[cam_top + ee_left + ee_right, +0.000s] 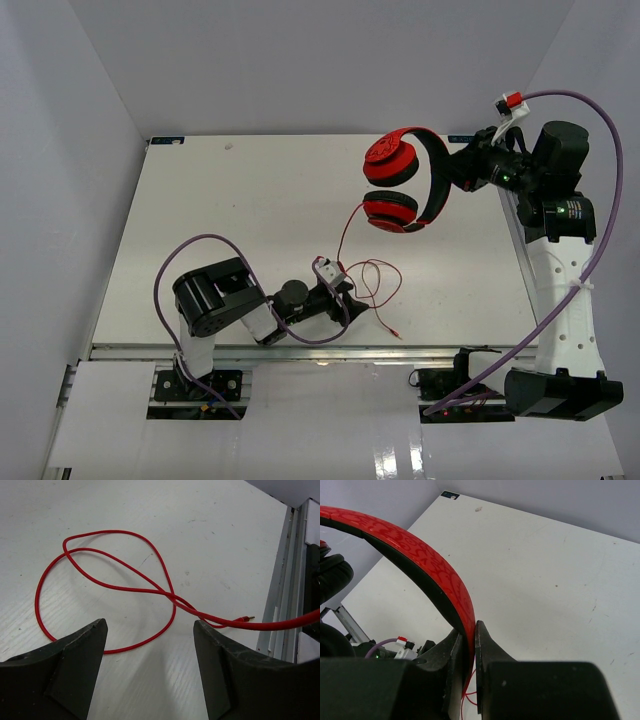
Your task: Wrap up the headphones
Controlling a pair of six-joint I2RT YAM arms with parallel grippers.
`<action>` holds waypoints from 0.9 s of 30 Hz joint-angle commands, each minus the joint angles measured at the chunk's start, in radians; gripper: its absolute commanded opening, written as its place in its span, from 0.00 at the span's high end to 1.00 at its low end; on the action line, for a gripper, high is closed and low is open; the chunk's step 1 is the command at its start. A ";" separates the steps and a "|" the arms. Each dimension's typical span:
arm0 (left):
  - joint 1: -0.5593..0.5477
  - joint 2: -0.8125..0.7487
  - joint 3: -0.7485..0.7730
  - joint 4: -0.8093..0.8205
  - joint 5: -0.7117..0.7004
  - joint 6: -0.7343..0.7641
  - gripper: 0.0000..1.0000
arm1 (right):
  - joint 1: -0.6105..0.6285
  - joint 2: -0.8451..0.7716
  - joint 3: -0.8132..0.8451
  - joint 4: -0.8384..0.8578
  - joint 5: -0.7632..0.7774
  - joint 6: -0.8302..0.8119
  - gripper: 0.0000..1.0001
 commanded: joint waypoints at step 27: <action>-0.018 -0.166 0.053 0.495 0.054 -0.022 0.57 | -0.011 -0.025 -0.037 0.047 -0.022 0.022 0.92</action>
